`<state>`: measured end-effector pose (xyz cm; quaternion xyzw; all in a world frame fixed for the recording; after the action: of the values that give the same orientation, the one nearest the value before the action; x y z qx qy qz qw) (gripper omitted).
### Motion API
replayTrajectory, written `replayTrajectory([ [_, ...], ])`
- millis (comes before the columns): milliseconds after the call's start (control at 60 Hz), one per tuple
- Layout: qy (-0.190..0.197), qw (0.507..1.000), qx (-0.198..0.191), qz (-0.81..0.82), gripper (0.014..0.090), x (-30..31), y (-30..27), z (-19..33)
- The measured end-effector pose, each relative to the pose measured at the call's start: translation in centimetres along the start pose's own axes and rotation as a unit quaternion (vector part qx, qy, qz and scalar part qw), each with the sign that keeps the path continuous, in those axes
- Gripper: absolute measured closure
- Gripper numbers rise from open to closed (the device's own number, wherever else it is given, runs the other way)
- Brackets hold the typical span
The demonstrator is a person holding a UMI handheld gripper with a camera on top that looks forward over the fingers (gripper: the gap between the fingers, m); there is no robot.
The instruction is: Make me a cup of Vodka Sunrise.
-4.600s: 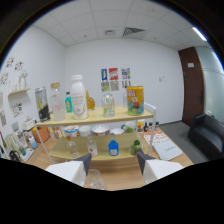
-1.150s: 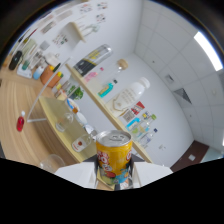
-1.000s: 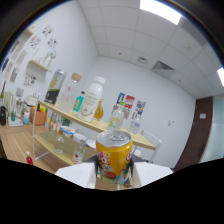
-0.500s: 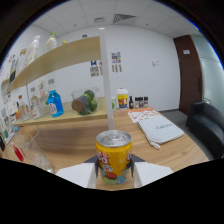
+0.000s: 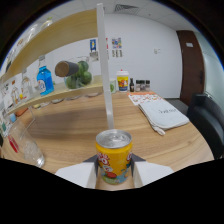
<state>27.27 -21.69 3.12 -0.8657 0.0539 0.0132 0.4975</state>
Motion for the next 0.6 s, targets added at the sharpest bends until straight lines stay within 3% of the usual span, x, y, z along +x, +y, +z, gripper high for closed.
replayTrajectory([
  [300, 0.017, 1.000, -0.020, -0.016, 0.0501, 0.2, 1.7, -1.4],
  [333, 0.023, 0.999, -0.027, -0.016, 0.0422, 0.4, 1.9, -1.5],
  [383, 0.034, 0.999, -0.029, -0.018, 0.0201, 0.7, 1.6, -2.1],
  [483, 0.055, 0.998, -0.017, -0.012, 0.0195, 0.5, 0.0, -4.6],
  [600, 0.049, 0.999, 0.016, -0.005, 0.0193, -2.2, -2.6, -8.4],
])
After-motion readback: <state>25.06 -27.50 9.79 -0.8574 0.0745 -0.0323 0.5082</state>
